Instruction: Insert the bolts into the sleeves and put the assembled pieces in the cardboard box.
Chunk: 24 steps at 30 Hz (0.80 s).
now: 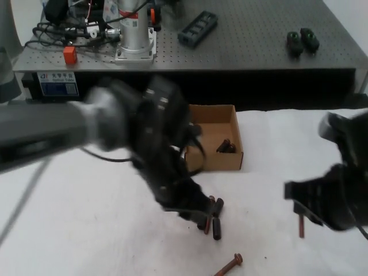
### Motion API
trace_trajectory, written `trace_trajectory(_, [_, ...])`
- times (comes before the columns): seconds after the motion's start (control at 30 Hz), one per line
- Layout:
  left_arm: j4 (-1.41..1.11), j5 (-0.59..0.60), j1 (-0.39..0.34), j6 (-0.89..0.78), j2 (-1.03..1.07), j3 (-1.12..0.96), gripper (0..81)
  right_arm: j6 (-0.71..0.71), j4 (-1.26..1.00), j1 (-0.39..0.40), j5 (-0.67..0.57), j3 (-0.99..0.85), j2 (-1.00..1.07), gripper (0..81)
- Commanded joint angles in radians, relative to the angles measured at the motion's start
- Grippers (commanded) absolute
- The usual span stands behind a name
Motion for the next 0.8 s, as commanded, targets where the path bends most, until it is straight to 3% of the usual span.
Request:
trace_trajectory(0.0, [0.014, -0.036, -0.03, 0.022, 0.136, -0.143, 33.9, -0.009, 0.0, -0.005, -0.016, 0.007, -0.021, 0.2])
trace_trajectory(0.13, [0.078, -0.139, -0.037, 0.03, 0.247, -0.271, 33.9, -0.009, 0.003, -0.005, -0.031, 0.034, -0.056, 0.2])
trace_trajectory(0.33, [0.158, -0.136, -0.039, 0.03, 0.336, -0.368, 33.9, -0.022, -0.003, -0.005, -0.034, 0.039, -0.057, 0.2])
trace_trajectory(0.77, [0.279, -0.136, -0.039, 0.02, 0.365, -0.369, 31.1, -0.027, -0.02, -0.005, -0.037, 0.039, -0.057, 0.2])
